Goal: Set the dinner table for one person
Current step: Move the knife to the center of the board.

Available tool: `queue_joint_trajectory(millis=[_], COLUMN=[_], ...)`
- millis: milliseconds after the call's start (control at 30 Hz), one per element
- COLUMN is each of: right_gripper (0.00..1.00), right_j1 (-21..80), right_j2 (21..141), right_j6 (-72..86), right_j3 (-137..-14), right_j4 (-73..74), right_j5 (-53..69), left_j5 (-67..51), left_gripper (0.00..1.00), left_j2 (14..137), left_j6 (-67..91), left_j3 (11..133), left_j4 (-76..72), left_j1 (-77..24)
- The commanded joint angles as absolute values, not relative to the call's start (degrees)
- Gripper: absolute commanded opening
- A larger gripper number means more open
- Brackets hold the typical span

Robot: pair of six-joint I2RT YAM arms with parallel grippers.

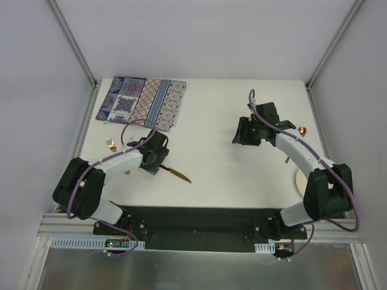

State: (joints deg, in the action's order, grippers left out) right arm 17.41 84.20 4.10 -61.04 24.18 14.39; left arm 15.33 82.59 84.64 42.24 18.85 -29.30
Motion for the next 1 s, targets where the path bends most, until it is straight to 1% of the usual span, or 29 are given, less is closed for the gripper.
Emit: queue_joint_trajectory(millis=[0,133,300,400,500,800,967], right_gripper=[0.5,0.49,0.49,0.48,0.48,0.47,0.47], right_j1=[17.49,17.4,16.7,16.26,15.82,14.77,13.54], right_j2=[81.04,79.81,77.79,76.82,76.2,73.57,71.64], right_j6=[5.01,5.27,5.8,6.41,7.03,8.17,8.26], right_j3=[-60.29,-59.5,-58.27,-58.01,-58.01,-57.22,-56.43], right_j4=[23.38,23.47,23.55,23.47,23.47,23.47,23.55], right_j5=[14.24,13.89,13.8,13.54,13.88,13.8,13.27], left_j5=[14.76,14.68,14.24,13.98,13.1,9.58,9.41], left_gripper=[0.68,0.66,0.59,0.51,0.47,0.39,0.26], left_j2=[84.99,85.87,86.22,86.31,87.18,92.19,93.6], left_j6=[86.92,87.01,87.36,87.28,86.93,84.38,82.88], left_j3=[42.89,43.94,43.59,42.98,42.8,47.28,49.04], left_j4=[21.88,22.06,23.02,23.64,24.43,30.67,31.55], left_j1=[-29.79,-29.79,-29.79,-29.79,-29.79,-29.79,-29.79])
